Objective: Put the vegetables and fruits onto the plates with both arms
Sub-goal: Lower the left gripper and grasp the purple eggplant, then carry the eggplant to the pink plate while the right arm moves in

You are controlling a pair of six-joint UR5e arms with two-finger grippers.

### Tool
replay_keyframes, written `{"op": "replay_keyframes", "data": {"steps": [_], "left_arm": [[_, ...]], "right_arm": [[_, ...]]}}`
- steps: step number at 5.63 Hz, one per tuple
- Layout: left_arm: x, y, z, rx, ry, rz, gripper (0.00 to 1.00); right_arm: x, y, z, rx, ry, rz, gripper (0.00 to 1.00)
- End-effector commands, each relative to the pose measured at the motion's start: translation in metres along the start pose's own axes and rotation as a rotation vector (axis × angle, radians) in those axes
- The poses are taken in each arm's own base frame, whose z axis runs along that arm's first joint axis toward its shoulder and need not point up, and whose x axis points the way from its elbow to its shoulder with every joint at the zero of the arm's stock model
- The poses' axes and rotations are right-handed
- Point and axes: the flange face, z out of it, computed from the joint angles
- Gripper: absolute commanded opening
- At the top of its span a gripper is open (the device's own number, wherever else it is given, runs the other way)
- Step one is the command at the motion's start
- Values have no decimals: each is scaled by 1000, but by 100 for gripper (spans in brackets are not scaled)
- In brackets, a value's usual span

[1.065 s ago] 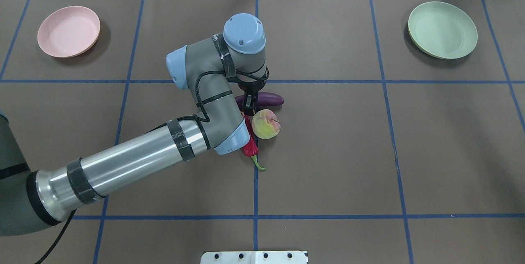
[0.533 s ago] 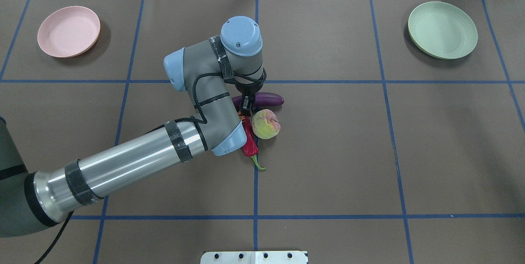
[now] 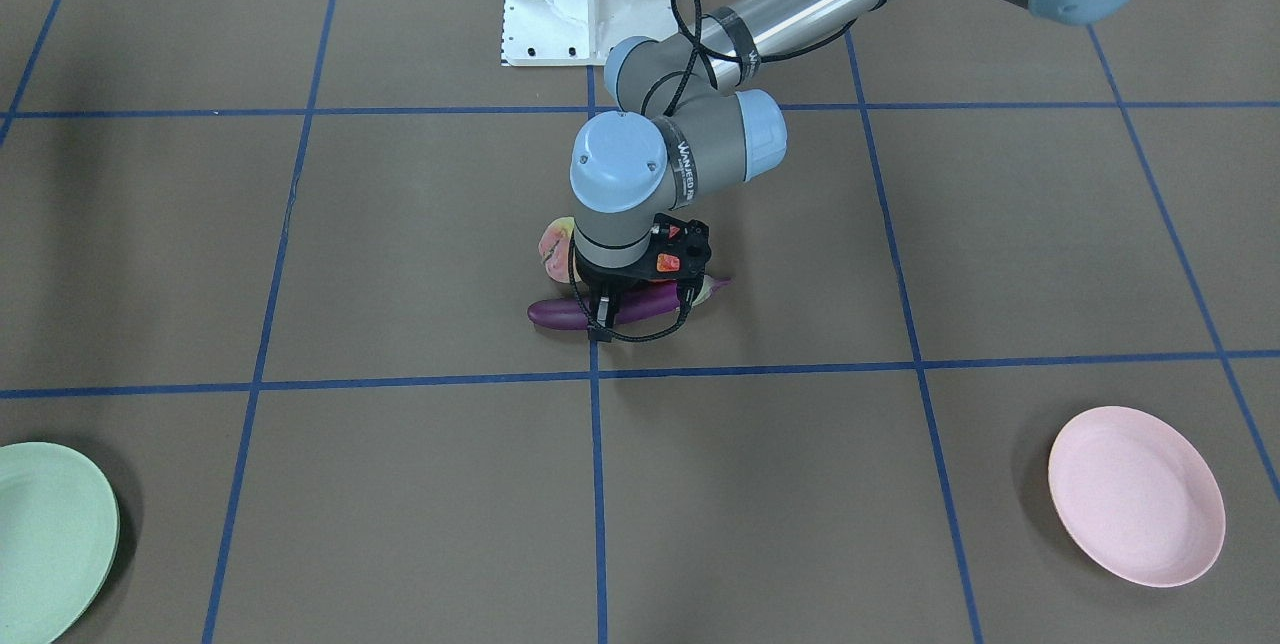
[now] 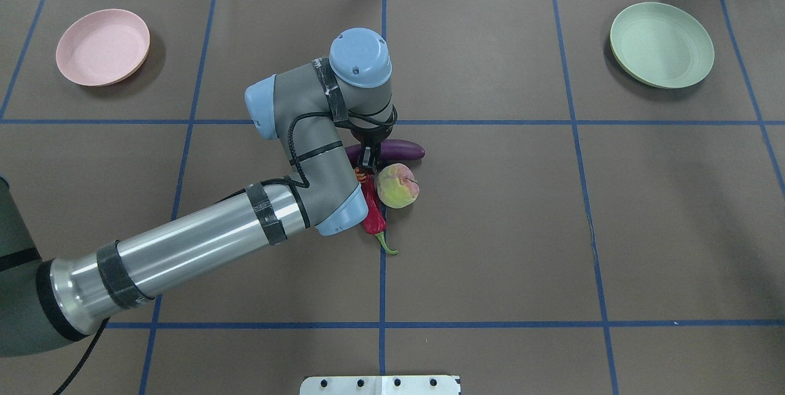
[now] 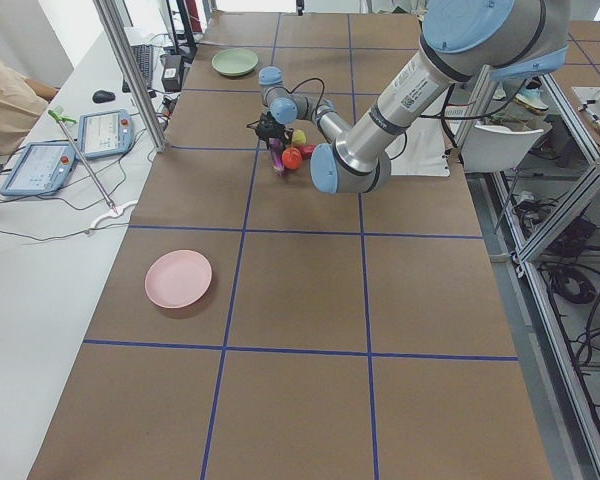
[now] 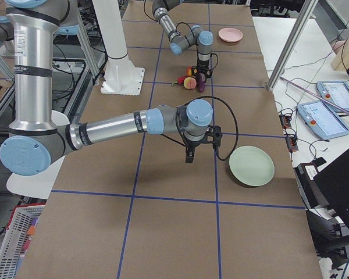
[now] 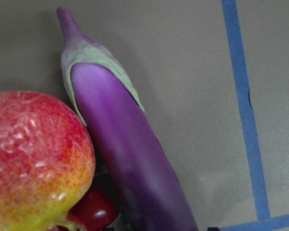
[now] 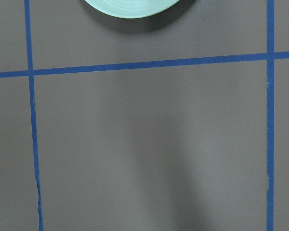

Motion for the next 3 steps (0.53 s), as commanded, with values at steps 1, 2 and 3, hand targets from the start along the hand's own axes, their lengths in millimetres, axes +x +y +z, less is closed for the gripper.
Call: {"op": "replay_keyframes", "data": {"steps": [1, 2, 3], "left_arm": [[0, -3, 11, 24, 0, -5, 53], [10, -8, -2, 18, 18, -10, 1], [18, -11, -17, 4, 37, 29, 0]], "right_arm": [[1, 1, 0, -2, -1, 2, 100], [1, 1, 0, -2, -1, 2, 100], [-1, 2, 0, 0, -3, -1, 100]]}}
